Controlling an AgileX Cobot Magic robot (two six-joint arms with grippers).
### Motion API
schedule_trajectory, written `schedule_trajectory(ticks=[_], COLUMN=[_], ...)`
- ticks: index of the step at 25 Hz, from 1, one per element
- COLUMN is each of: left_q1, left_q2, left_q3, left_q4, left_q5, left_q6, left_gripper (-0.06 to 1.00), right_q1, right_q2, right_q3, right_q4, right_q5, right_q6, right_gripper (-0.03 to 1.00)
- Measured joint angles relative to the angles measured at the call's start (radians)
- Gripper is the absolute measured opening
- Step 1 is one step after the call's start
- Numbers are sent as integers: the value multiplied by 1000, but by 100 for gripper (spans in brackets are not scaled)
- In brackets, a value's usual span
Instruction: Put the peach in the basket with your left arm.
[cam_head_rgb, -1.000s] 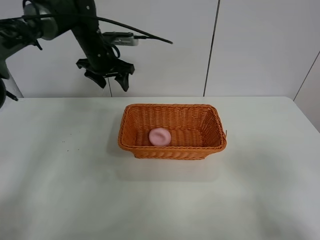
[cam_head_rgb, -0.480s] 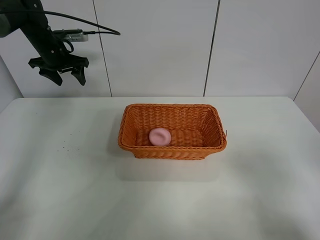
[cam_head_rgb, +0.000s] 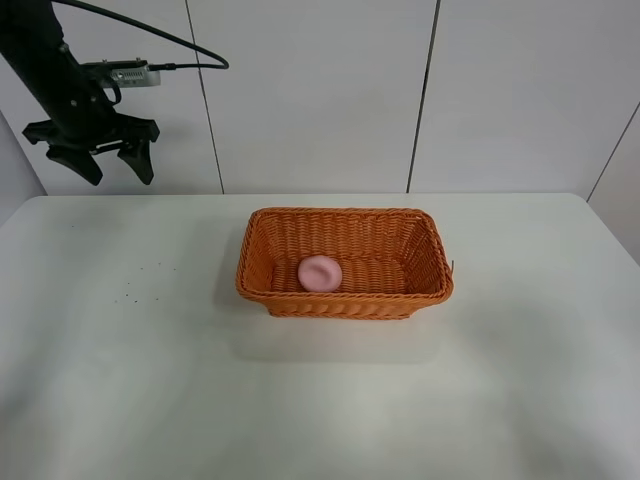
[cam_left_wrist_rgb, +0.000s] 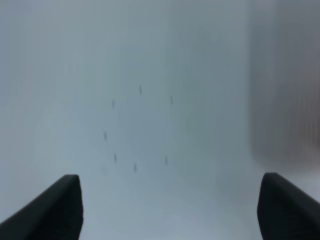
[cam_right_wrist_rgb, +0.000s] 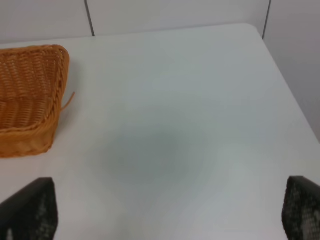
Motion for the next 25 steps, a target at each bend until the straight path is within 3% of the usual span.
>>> schedule_trajectory(ticks=[12, 25], left_q1=[0, 0], left_q2=[-516, -1199], left_q3=[683, 1120], left_q4=[1, 1], left_q5=[-1, -76], left_q6=[25, 59], left_gripper=[82, 82], right_q1=[0, 0], right_q2=[0, 0], right_q3=[0, 0], right_q4=[0, 0], right_q5=[0, 0], right_q6=[0, 0], right_gripper=[69, 69])
